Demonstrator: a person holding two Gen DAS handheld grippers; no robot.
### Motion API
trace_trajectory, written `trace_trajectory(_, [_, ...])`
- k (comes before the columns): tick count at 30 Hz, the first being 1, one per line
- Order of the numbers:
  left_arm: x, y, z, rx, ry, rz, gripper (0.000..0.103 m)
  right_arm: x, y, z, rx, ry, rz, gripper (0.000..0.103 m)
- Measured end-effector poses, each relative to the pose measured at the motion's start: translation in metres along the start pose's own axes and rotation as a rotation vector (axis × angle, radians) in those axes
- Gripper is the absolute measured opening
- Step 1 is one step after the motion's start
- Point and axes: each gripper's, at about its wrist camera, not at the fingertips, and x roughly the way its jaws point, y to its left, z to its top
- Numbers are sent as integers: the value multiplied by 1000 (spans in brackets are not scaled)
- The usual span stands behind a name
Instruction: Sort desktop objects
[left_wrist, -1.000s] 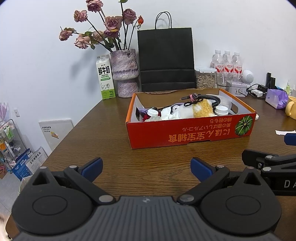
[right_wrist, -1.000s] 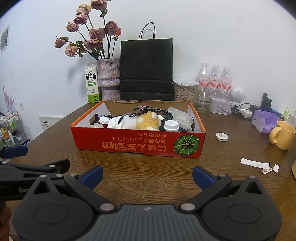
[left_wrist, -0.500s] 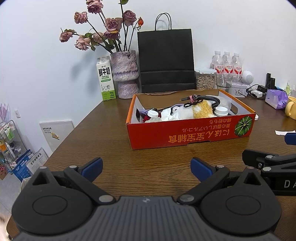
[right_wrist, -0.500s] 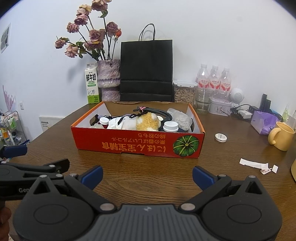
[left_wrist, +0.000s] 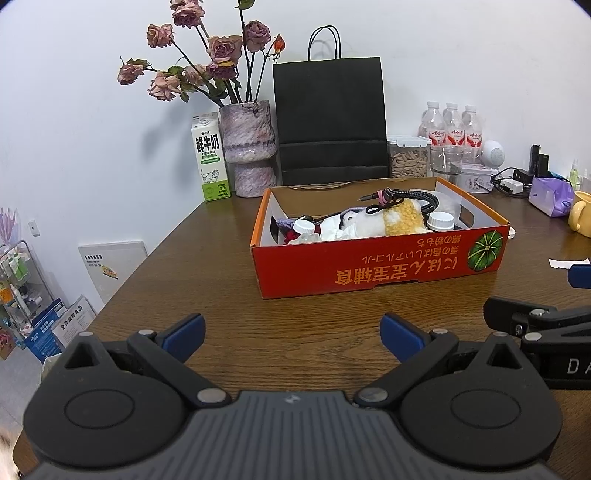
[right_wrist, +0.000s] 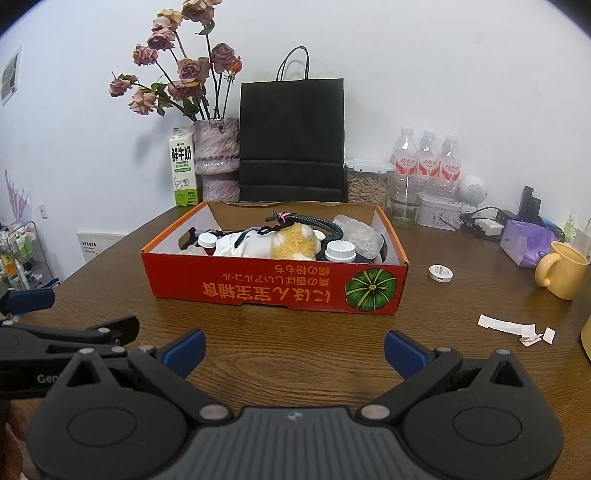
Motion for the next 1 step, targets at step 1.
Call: trace_trajectory(1, [0, 0, 0, 2, -1, 4, 103, 0, 0, 0, 0, 0, 0, 103])
